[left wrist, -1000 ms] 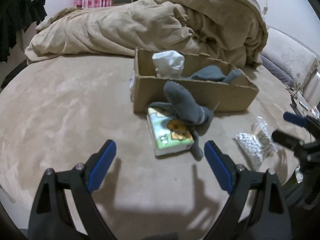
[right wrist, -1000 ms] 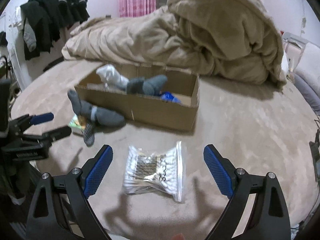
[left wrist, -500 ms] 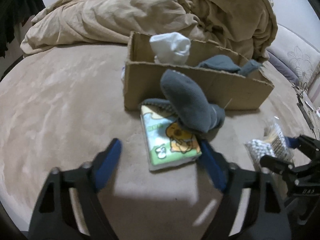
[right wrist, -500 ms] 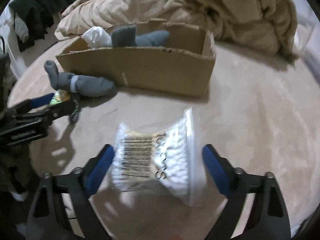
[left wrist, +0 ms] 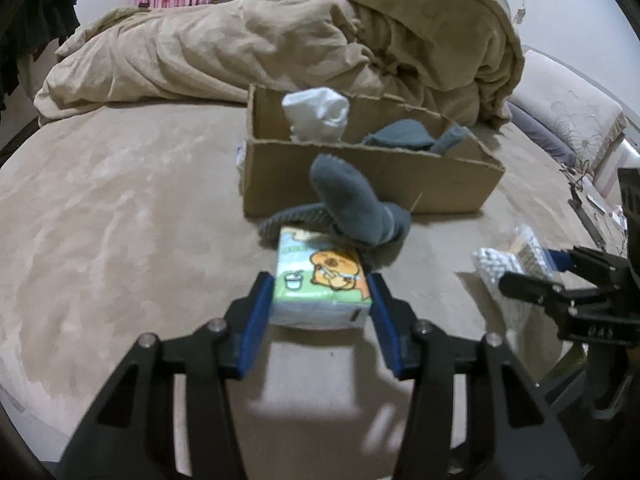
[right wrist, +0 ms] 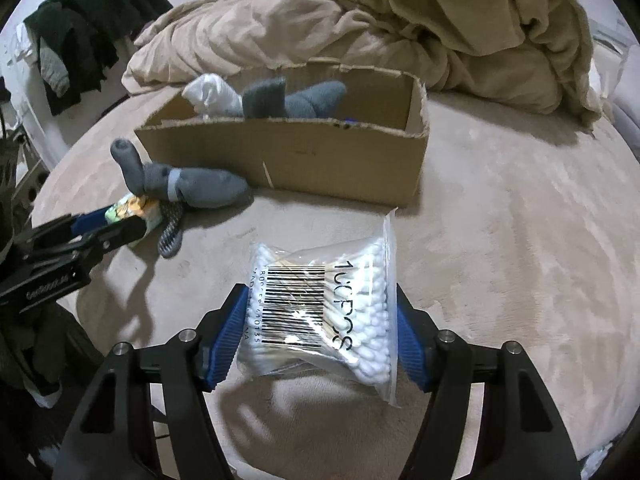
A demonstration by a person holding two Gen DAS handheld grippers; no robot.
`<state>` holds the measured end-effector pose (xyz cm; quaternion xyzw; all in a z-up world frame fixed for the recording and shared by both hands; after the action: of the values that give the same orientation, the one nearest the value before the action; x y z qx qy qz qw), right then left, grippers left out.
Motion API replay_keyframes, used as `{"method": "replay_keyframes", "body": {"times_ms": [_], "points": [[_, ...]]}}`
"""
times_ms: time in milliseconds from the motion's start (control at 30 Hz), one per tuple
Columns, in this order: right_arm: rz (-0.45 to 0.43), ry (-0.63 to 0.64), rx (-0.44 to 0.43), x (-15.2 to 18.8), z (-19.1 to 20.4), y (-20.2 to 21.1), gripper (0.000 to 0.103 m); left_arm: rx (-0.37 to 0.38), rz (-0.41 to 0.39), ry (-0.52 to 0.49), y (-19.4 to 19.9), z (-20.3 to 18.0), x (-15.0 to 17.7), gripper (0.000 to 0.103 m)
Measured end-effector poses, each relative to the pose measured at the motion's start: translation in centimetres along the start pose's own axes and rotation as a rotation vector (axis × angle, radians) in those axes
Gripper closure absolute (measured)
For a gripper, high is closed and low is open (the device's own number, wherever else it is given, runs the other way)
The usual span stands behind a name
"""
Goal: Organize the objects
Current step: 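Carry the swab bag and green pack into the box and open both tools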
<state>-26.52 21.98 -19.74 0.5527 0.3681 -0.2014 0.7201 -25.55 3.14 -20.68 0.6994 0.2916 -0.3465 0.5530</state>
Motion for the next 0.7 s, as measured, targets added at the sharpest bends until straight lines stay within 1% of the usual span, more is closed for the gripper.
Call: {"method": "replay_keyframes", "body": {"times_ms": [200,333,433,533,700], "points": [[-0.053,-0.018,-0.006,-1.9,0.4,1.4,0.033,0.011,-0.050,-0.004,2.1,-0.1,-1.2,0.056],[-0.079,-0.028,-0.016,-2.9,0.7,1.9,0.033,0.009,-0.050,0.003,2.4,0.2,-1.3,0.056],[-0.093,-0.031,-0.019,-3.6,0.8,2.1,0.033,-0.006,-0.052,0.001,2.5,0.5,-1.1,0.056],[-0.101,-0.037,-0.024,-4.0,0.9,2.3,0.033,-0.001,-0.048,0.013,2.8,0.8,-1.1,0.056],[-0.124,-0.047,-0.028,-4.9,0.9,2.8,0.033,0.024,-0.114,0.033,5.2,0.4,-3.2,0.056]]}}
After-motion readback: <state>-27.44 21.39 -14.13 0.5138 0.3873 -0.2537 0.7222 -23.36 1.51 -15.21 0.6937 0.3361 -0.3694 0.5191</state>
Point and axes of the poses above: each gripper's, at about its wrist camera, not at the fingertips, and y roughly against the way its jaws point, z to its left, x to its underside, the point moved 10 cm from there along -y, roughly the way its jaws point, and after that the axes turned 10 degrees about -z, right-handed, at the moved point
